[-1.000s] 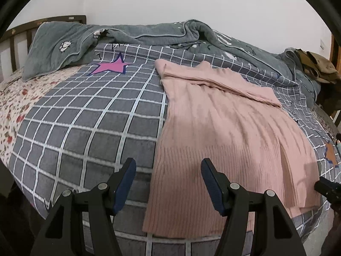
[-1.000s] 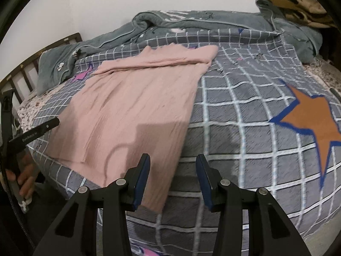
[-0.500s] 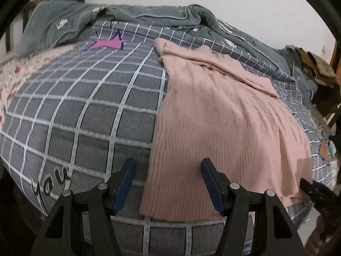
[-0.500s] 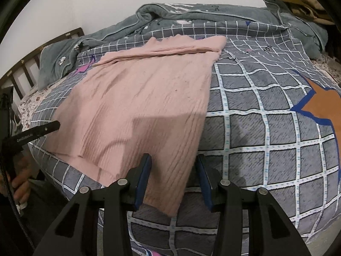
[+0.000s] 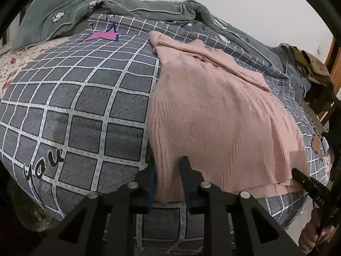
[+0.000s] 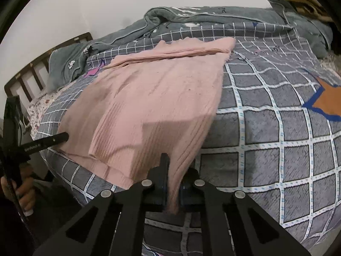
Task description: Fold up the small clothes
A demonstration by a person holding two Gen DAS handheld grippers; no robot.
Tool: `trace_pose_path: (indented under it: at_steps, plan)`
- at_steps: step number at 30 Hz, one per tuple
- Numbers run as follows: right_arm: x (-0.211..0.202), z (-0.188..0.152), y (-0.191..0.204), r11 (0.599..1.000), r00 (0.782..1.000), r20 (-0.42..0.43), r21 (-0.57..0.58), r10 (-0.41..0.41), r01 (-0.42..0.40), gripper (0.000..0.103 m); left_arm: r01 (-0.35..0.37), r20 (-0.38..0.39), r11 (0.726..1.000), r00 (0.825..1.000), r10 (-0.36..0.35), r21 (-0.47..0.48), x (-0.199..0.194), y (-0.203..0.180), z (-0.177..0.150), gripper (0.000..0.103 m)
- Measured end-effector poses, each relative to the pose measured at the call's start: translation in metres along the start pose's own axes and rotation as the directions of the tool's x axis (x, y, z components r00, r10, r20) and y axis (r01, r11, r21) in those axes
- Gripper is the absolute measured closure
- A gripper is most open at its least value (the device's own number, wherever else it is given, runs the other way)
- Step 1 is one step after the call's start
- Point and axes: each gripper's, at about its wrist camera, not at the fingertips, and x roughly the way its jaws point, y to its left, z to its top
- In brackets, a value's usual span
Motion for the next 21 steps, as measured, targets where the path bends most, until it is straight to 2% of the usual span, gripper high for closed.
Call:
trace_pose_path:
  at_steps: [6,7,8,9,10,16,21]
  plan:
    - [0.003,0.001,-0.007,0.997,0.999,-0.005,0.068,0.037,-0.037,0.093,-0.02,0.006,1.0,1.0,0.02,0.011,0.0,-0.004,-0.001,0.077]
    - [0.004,0.001,-0.006,0.997,0.999,-0.008,0.07,0.039,-0.038,0.097,-0.024,0.005,1.0,1.0,0.024,0.011,0.0,-0.004,-0.001,0.079]
    - [0.003,0.002,-0.005,0.997,0.999,-0.014,0.065,0.046,-0.045,0.097,-0.03,0.002,0.999,1.0,0.03,0.013,0.0,-0.004,-0.001,0.088]
    - [0.002,0.002,-0.005,0.997,0.999,-0.01,0.06,0.045,-0.045,0.098,-0.025,-0.004,1.0,1.0,0.025,0.014,0.0,-0.004,0.0,0.092]
    - [-0.001,0.003,-0.004,0.998,0.999,0.003,0.058,0.039,-0.039,0.098,-0.02,-0.007,1.0,1.0,0.02,0.007,-0.001,-0.004,0.001,0.092]
    - [-0.028,0.014,-0.01,0.987,0.992,0.071,0.113,0.105,-0.113,0.098,0.051,-0.008,0.995,0.999,-0.052,-0.086,-0.022,0.007,0.011,0.093]
    - [-0.046,0.032,-0.016,0.977,0.986,0.102,0.156,0.133,-0.148,0.098,0.109,0.035,0.985,0.994,-0.105,-0.136,-0.046,0.007,0.025,0.094]
